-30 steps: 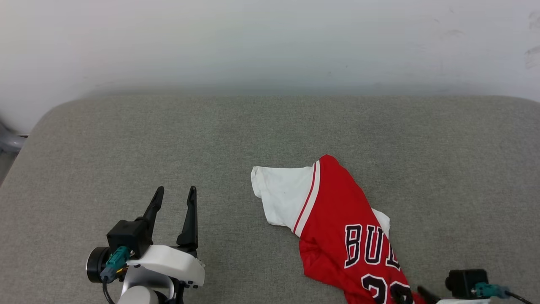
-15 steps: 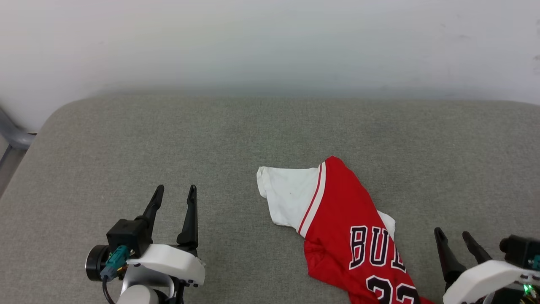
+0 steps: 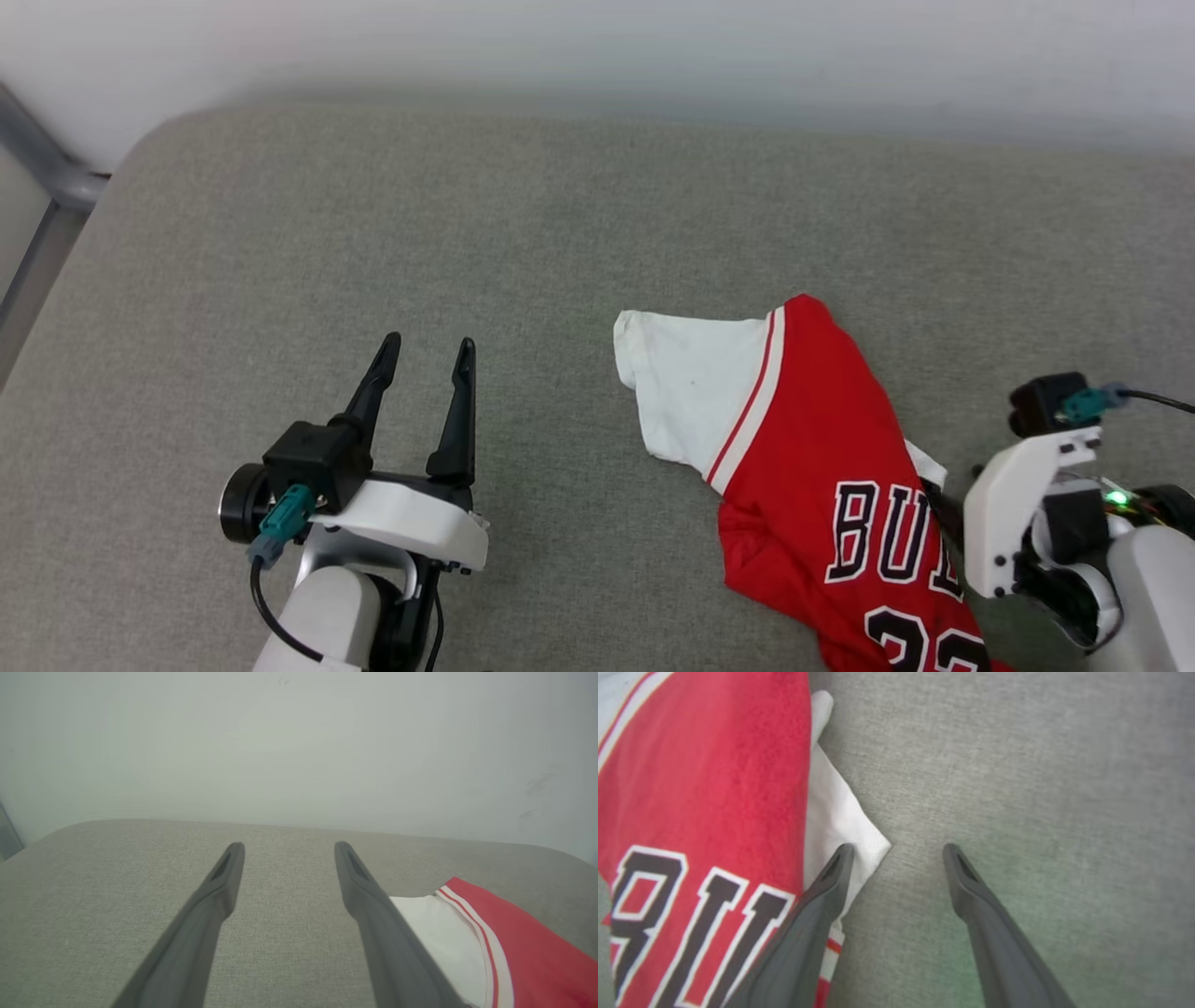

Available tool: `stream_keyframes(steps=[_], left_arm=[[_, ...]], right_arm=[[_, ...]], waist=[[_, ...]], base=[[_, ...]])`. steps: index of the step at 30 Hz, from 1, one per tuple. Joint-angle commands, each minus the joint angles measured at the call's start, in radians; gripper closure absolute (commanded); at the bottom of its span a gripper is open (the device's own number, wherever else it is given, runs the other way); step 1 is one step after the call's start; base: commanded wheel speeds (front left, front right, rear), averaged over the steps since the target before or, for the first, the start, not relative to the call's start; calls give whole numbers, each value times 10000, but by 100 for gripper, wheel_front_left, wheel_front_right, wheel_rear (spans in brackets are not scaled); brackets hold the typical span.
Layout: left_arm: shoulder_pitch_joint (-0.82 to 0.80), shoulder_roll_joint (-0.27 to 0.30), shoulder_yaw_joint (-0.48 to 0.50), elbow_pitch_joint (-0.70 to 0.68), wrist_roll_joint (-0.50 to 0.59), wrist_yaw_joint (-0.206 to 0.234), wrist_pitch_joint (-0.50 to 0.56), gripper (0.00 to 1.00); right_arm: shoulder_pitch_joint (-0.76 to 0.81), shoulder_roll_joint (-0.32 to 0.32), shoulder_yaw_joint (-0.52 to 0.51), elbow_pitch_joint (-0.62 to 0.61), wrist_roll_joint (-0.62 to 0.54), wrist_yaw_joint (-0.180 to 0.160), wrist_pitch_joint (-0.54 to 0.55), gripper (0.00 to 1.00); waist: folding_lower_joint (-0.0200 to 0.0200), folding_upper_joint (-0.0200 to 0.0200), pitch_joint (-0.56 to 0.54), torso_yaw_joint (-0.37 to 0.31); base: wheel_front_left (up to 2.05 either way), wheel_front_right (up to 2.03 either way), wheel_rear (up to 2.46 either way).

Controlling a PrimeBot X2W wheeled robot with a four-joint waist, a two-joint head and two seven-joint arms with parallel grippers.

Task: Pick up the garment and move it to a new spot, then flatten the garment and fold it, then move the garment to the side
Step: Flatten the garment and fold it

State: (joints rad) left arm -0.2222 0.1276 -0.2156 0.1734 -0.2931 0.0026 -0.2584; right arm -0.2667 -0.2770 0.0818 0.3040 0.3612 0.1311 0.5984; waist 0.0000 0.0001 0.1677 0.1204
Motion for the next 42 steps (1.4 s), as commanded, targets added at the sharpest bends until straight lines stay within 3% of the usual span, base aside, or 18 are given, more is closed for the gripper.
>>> stream_keyframes(steps=[1,8,9,10,11,17,24,31,36,37,38,39,40,42], left_arm=[[-141,-17,7,29,62,-31,-37,0],[-348,-152,74,216,76,-125,-81,0],[-366,-167,102,212,90,-144,-84,0],[-372,-188,120,205,102,-158,-86,0],[-352,-205,145,201,105,-165,-87,0],[-159,-248,346,228,201,-177,-89,0],[31,-257,559,158,272,-116,-79,0],[262,-241,634,158,334,-109,-70,0],[326,-166,679,237,321,-59,-70,0],[334,-151,690,252,311,-48,-70,0],[345,-130,698,267,297,-49,-70,0],[354,-112,706,283,284,-37,-67,0],[368,-87,716,302,274,-18,-54,0],[408,-58,720,335,244,-20,-41,0]], right_arm=[[-237,-89,271,113,128,-7,129,0],[-394,-417,2101,1357,967,12,1844,0],[-358,-407,2174,1519,1179,12,2081,33],[-381,-414,2236,1603,1299,12,2213,92],[-445,-425,2259,1601,1353,12,2233,100],[-1377,-678,1643,786,1054,-13,609,100],[-1329,-347,-519,-8,160,-10,-1131,100],[267,674,-3658,-551,-662,-8,-1364,100],[1532,1609,-4767,-289,-1008,-7,-1349,100],[1681,1751,-4799,-138,-966,-7,-1405,96],[1830,1866,-4763,-1,-978,-7,-1494,82],[1888,1961,-4771,91,-971,-7,-1608,50],[1913,2050,-4708,122,-933,-7,-1832,0],[1854,2133,-4622,7,-865,-7,-2476,0]], waist=[[0,-1,280,196],[0,-1,586,318],[0,-1,602,318],[0,-1,605,315],[0,-1,586,302],[0,-1,354,108],[0,-1,0,-300],[0,-1,-222,-557],[0,-1,-243,-688],[0,-1,-238,-712],[0,-1,-242,-734],[0,-1,-244,-751],[0,-1,-250,-774],[0,-1,-292,-812]], base=[[0,0,0],[0,0,0],[0,0,0],[0,0,0],[0,0,0],[0,0,0],[0,0,0],[0,0,0],[0,0,0],[0,0,0],[0,0,0],[0,0,0],[0,0,0],[0,0,0]])
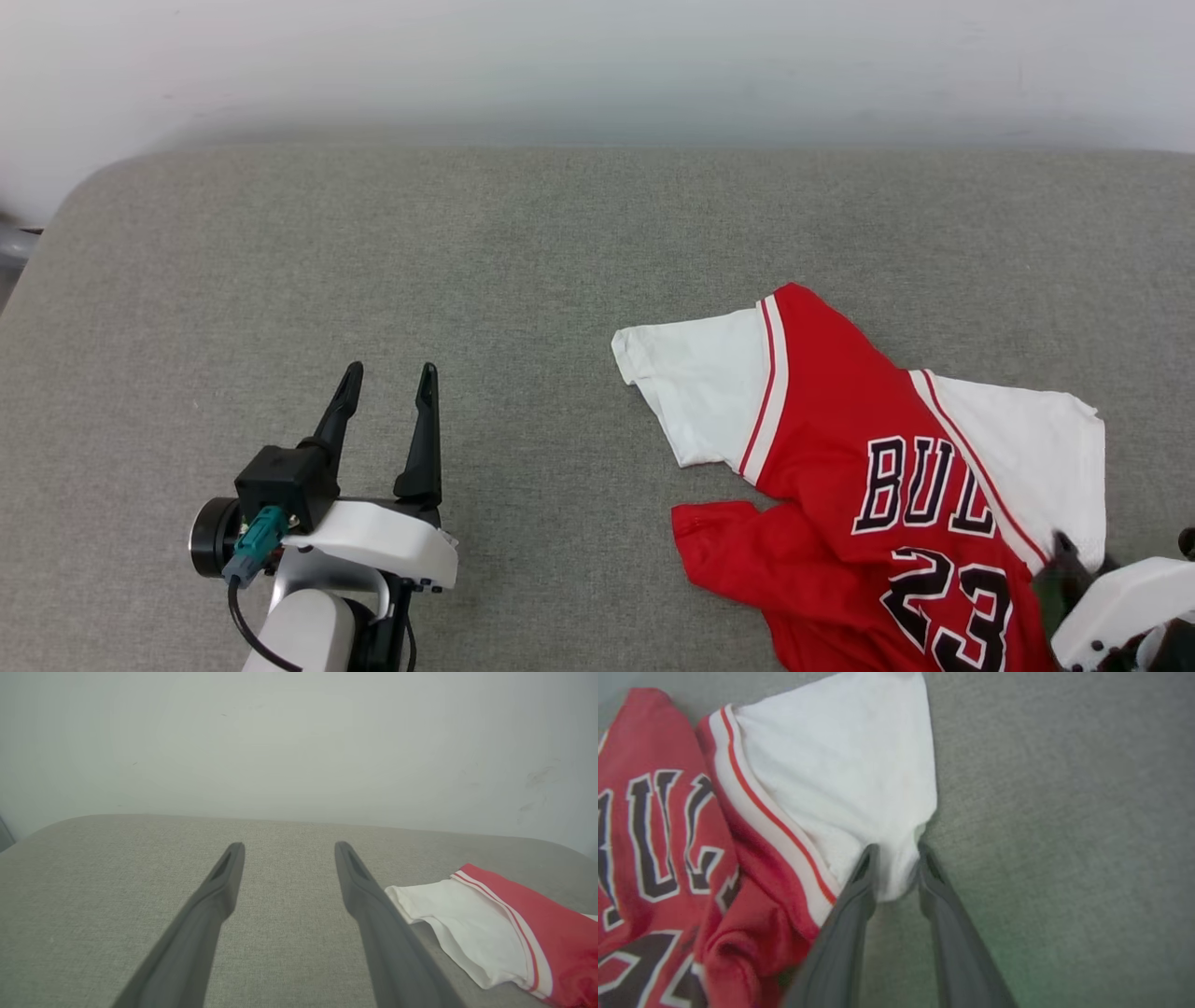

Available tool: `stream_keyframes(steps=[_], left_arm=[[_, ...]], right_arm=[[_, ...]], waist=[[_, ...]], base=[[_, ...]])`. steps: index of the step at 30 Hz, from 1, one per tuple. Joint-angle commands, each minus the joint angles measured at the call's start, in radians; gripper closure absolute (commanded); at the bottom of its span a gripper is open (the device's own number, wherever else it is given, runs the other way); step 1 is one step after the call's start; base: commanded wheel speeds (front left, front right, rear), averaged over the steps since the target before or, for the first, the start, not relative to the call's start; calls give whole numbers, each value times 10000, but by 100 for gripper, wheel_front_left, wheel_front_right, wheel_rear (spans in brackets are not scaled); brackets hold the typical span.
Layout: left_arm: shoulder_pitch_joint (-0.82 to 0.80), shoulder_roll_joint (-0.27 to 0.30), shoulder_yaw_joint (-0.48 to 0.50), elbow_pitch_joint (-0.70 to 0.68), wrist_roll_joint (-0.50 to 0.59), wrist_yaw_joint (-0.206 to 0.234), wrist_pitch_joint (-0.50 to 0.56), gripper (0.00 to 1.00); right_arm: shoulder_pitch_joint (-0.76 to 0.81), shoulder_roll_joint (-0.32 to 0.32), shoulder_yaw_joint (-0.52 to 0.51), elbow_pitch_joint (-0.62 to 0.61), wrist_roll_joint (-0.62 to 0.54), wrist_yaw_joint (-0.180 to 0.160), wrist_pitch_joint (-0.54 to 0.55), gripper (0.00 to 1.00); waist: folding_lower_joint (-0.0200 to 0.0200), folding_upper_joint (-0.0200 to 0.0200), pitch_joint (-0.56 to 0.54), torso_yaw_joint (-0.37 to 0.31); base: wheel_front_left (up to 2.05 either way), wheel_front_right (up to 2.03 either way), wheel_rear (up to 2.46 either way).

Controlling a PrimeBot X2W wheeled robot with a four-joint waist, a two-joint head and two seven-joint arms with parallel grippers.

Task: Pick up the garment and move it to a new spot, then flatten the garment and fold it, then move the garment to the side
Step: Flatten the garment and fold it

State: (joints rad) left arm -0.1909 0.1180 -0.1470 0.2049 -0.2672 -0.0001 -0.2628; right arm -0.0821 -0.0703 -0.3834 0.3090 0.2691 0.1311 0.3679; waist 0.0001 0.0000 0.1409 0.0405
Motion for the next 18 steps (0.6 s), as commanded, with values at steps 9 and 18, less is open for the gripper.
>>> stream_keyframes(steps=[9,18], left_arm=[[513,171,68,226,-105,165,126,0],[856,405,13,166,0,356,406,0]], right_arm=[[217,84,731,-762,-313,-7,-3613,0],[857,139,2014,-2070,-1070,-7,-4481,0]], waist=[[-1,0,-708,-55],[-1,0,-1244,-191]], base=[[0,0,0],[0,0,0]])
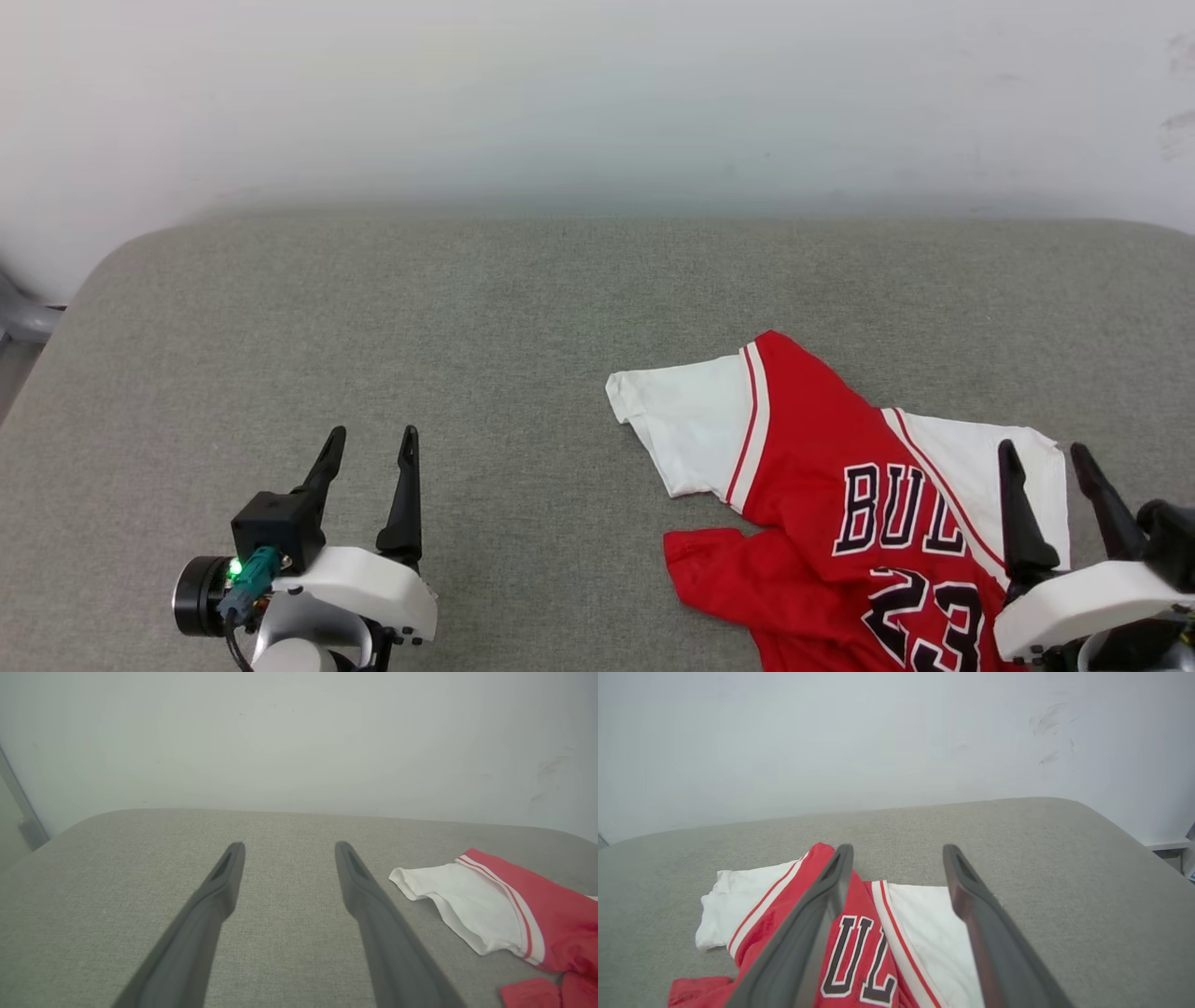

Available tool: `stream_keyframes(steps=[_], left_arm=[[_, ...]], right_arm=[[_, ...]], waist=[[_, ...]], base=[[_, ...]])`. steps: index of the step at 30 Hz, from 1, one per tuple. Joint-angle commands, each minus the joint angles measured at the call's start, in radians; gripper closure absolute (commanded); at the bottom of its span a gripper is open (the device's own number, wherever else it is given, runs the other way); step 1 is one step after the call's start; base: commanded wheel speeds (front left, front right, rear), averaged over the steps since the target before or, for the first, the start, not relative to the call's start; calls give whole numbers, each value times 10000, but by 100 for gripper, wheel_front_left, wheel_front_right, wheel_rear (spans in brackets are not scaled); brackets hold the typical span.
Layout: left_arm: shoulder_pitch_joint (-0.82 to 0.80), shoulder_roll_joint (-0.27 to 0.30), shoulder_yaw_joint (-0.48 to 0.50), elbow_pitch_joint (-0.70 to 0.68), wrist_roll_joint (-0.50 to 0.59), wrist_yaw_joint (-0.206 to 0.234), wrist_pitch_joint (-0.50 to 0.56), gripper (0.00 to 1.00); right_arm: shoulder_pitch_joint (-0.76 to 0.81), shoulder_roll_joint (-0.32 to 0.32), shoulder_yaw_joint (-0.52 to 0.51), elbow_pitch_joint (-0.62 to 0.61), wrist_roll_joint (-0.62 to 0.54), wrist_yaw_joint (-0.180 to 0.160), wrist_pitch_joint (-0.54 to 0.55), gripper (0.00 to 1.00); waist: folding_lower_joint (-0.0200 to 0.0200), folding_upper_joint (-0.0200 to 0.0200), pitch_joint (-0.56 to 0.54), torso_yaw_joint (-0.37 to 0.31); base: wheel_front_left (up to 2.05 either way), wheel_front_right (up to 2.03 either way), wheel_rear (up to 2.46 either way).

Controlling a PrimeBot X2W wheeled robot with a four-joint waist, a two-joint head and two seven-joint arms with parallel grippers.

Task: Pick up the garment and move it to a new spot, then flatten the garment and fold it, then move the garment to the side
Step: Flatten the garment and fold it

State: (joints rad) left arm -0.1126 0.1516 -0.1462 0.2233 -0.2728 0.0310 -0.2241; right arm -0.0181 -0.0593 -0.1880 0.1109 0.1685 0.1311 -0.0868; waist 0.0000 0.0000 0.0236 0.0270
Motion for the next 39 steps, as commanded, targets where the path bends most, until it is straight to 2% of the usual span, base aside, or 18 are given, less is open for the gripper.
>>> stream_keyframes(steps=[1,4,6,12,16,22,30,35,37,39], left_arm=[[65,107,-12,-32,84,44,65,0],[-92,178,-172,-40,116,-39,353,0],[-339,283,-307,44,56,-251,761,0],[-1799,345,-1030,593,-282,-1122,2619,0],[-2985,254,-1587,1139,-601,-1428,3922,0],[-4529,236,-2244,2205,-1157,-1584,5768,0],[-5904,481,-2925,3440,-1686,-1615,7389,0],[-6125,644,-3992,4102,-2106,-1622,8502,2],[-6090,734,-4555,4600,-2385,-1624,8990,100],[-6146,778,-4701,4677,-2383,-1625,8762,100]], right_arm=[[340,47,201,-298,-29,-7,105,0],[631,80,499,-930,-9,-7,369,0],[790,87,659,-1236,8,-7,612,0],[663,94,933,-2000,33,-7,954,0],[388,96,1021,-2311,120,-7,997,0],[73,96,1143,-2521,151,-7,977,0],[-215,97,1189,-2421,365,-7,827,0],[-300,98,1196,-2163,554,-7,728,0],[-417,96,1183,-1990,665,-7,684,0],[-442,96,1188,-1894,746,-7,694,0]], waist=[[0,0,-89,-87],[0,0,-82,-217],[0,0,0,-354],[0,0,686,-845],[0,0,1291,-1143],[0,0,2106,-1585],[0,0,2820,-2023],[0,0,3072,-2149],[0,0,3157,-2176],[0,0,3162,-2167]], base=[[0,0,0],[0,0,0],[0,0,0],[0,0,0],[0,0,0],[0,0,0],[0,0,0],[0,0,0],[0,0,0],[0,0,0]])
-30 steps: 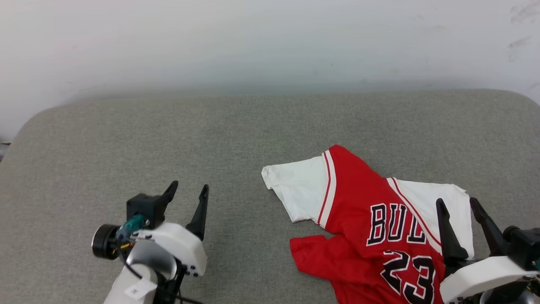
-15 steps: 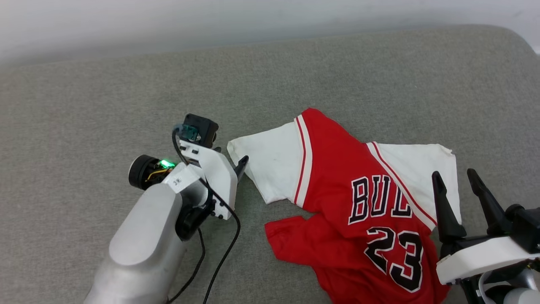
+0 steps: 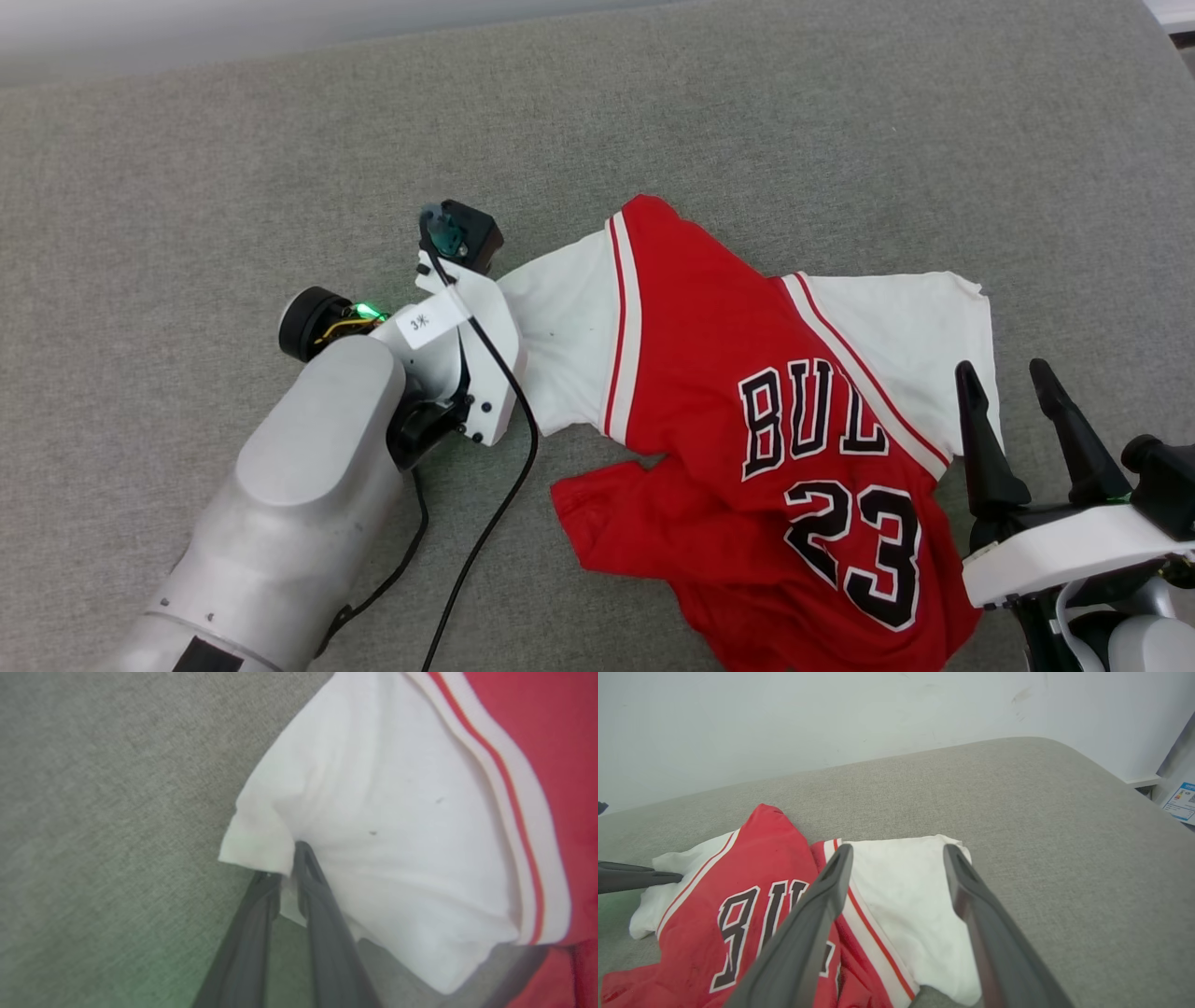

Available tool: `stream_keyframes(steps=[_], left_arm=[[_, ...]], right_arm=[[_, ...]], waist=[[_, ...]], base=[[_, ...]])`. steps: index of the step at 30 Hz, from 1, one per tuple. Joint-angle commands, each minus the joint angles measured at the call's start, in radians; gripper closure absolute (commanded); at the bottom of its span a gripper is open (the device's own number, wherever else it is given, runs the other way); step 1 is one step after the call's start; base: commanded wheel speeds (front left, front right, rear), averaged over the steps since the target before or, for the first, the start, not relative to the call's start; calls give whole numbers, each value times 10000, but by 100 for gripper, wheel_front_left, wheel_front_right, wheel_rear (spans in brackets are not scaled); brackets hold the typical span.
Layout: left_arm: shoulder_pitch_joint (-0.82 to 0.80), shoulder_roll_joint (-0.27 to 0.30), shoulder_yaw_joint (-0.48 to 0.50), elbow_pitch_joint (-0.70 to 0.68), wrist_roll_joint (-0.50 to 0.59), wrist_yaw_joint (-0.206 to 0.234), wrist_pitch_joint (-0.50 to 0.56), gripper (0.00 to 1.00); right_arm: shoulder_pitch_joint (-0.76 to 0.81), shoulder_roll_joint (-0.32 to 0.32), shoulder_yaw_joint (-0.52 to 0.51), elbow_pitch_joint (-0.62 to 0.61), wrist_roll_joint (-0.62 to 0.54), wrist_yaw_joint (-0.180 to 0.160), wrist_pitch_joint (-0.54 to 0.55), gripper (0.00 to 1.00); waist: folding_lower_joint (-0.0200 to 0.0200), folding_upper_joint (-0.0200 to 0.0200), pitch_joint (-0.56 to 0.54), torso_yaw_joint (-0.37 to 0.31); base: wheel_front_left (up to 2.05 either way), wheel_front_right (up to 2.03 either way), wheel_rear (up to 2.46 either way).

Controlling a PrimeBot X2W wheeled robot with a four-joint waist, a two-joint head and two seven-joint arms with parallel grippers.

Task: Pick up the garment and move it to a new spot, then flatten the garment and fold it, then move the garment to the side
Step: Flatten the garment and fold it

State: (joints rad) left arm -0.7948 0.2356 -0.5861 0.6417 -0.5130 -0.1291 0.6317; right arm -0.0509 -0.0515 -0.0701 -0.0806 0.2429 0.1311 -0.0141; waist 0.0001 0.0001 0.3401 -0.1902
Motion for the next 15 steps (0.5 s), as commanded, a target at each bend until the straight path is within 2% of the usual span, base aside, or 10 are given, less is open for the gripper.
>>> stream_keyframes(steps=[1,3,6,8,13,15], left_arm=[[607,-9,-317,507,116,-24,-28,100],[512,72,-193,505,198,66,-622,100],[439,345,211,232,345,472,-2033,100],[632,426,400,-20,294,642,-2592,100],[1192,831,783,-1037,223,1047,-3408,100],[1469,1028,912,-1590,179,1171,-3555,100]], right_arm=[[-113,18,2,81,92,-7,-27,0],[-115,18,-22,214,205,-7,4,0],[-194,15,-247,600,526,-7,185,0],[-298,16,-417,870,566,-7,363,0],[-624,-57,-1024,1695,685,-7,1159,0],[-852,-281,-1296,2135,841,-7,1682,0]], waist=[[-1,-1,-24,17],[-1,-1,-108,56],[-1,-1,-383,207],[-1,-1,-567,308],[-1,-1,-921,662],[-1,-1,-1014,827]], base=[[0,0,0],[0,0,0],[0,0,0],[0,0,0],[0,0,0],[0,0,0]])
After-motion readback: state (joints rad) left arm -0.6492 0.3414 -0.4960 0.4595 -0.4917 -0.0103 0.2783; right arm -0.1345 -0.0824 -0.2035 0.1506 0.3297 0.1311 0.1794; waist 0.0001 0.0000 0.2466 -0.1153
